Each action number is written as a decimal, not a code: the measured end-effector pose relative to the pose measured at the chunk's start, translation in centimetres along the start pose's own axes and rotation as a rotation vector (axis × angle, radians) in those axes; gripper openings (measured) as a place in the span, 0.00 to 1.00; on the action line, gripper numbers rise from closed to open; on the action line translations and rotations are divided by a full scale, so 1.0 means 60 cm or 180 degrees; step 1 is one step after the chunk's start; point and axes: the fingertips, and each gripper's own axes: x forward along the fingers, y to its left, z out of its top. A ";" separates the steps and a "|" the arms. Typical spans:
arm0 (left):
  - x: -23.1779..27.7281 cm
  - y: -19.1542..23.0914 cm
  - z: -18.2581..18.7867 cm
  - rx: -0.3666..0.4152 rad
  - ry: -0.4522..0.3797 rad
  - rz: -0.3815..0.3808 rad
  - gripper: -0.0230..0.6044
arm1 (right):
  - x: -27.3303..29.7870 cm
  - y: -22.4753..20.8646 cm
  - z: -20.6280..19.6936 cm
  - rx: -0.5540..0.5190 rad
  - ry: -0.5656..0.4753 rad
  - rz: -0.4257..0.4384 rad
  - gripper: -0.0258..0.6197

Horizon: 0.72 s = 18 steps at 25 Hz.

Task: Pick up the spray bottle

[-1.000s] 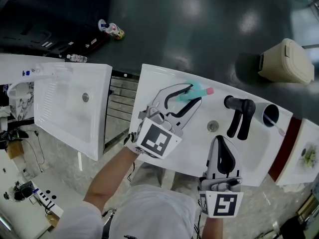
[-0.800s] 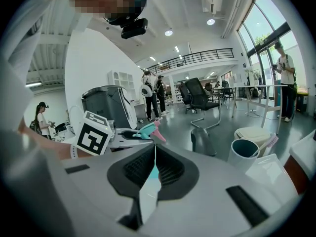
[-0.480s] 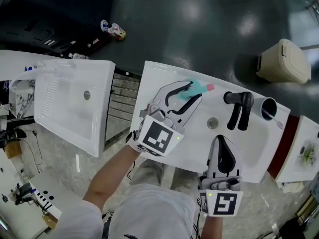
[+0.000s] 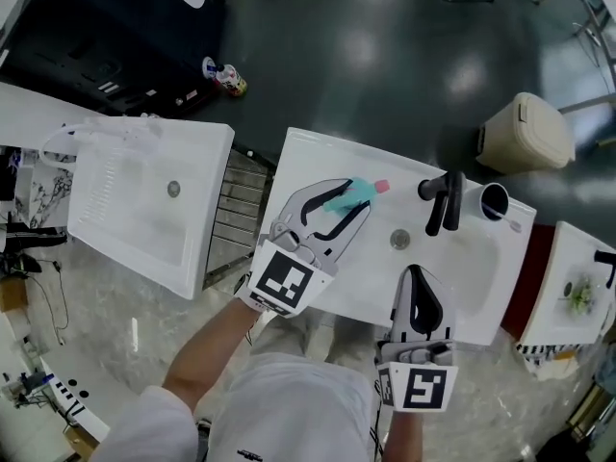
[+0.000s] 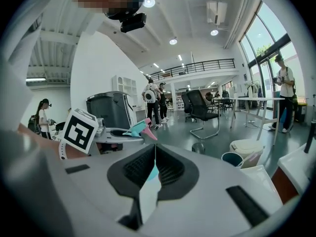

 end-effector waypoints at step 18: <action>-0.252 -0.015 0.137 -0.0325 -0.0297 0.0574 0.26 | -0.140 0.036 0.108 -0.0132 -0.0321 -0.0351 0.05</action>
